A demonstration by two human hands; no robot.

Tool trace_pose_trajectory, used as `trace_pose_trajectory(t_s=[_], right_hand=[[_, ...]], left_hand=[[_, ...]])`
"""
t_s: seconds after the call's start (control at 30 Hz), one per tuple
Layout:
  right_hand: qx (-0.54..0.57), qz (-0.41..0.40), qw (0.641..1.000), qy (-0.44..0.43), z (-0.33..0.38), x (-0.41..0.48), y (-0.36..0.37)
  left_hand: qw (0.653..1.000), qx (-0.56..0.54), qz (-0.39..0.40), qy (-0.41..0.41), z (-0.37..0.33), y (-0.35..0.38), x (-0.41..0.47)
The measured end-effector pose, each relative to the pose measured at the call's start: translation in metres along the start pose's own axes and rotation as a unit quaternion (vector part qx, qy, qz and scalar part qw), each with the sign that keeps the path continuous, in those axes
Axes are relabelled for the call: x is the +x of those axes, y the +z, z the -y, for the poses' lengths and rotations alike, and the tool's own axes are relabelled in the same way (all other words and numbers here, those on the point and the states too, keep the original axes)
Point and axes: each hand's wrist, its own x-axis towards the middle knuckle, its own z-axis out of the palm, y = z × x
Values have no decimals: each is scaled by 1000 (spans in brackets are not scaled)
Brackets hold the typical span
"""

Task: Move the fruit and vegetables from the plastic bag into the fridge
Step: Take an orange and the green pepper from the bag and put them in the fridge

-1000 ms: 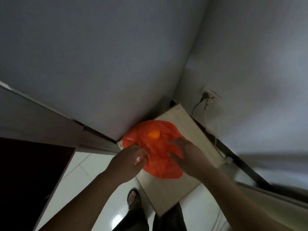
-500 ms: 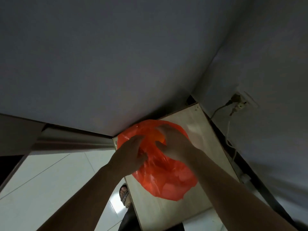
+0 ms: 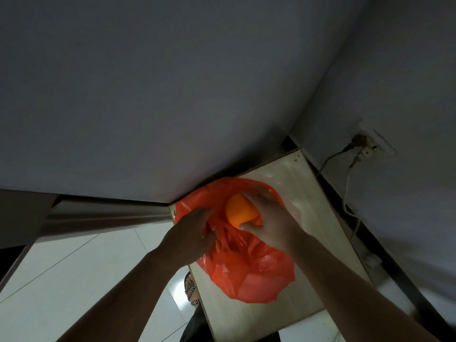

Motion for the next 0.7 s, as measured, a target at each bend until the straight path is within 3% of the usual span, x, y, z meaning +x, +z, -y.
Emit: trace_pose_trajectory(t_s=[0.07, 0.17, 0.3, 0.5, 0.7], right_hand=[[53, -61, 997, 11, 1, -16, -10], [130, -143, 981, 17, 13, -41, -26], [161, -196, 967, 6, 38, -63, -27], [150, -176, 973, 28, 59, -72, 0], [95, -67, 992, 58, 57, -77, 30]], left_hand=[[999, -31, -19, 6, -9, -7, 1], [986, -163, -41, -2, -32, -21, -2], [955, -296, -13, 3, -61, -29, -10], [963, -268, -25, 21, -42, -26, -27], [983, -168, -71, -23, 25, -30, -56]])
